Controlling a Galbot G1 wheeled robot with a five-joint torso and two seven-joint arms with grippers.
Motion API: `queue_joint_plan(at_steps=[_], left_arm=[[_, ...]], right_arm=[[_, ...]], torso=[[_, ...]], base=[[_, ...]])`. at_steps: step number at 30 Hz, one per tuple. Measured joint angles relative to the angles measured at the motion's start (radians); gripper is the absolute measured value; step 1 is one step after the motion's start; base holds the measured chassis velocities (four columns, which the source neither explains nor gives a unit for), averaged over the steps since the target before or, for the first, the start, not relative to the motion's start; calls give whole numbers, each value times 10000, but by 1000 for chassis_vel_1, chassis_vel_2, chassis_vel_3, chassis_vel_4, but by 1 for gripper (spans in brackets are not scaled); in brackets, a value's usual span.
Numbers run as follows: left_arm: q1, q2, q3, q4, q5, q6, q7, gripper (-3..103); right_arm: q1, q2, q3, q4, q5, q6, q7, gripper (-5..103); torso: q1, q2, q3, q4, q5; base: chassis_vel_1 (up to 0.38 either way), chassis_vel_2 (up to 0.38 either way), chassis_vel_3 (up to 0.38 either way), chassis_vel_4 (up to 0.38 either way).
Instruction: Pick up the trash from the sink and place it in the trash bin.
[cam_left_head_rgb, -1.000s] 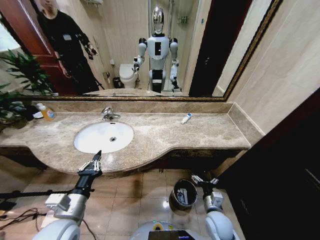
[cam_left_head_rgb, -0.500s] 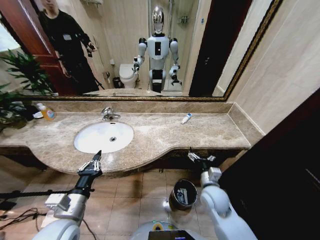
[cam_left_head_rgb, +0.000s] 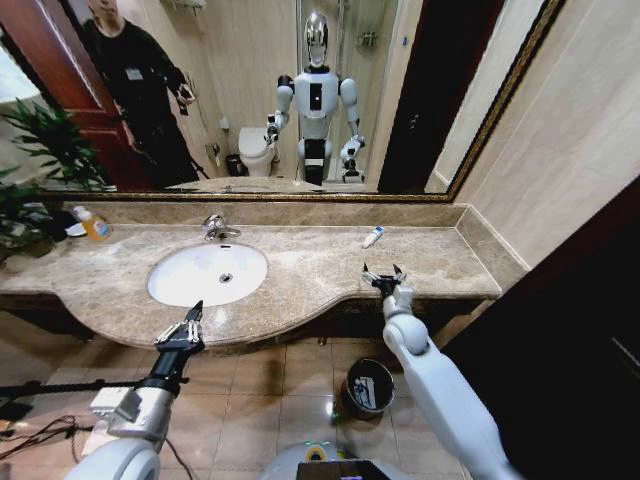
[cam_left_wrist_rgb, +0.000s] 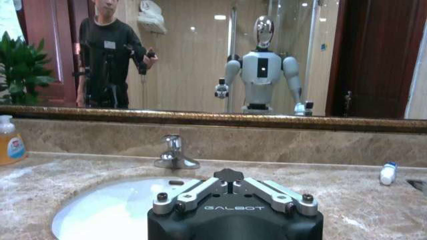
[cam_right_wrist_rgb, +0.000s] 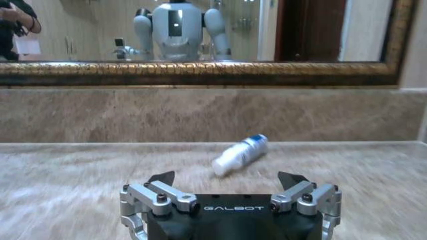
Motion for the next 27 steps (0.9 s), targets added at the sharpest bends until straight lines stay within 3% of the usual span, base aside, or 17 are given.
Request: queue_joint_plan(at_steps=[11,27], left_arm=[[0,0,0,0,0,0,0,0],[-1,0,0,0,0,0,0,0]], right_arm=[[2377,759,-640,-2937,327,-117,103,100],[4266,1405,-567,-5469,567,-287,76,100]], torso=[[0,0,0,2,1],[-1,0,-1,1,0]], base=[[0,0,0,0],[0,0,0,0]])
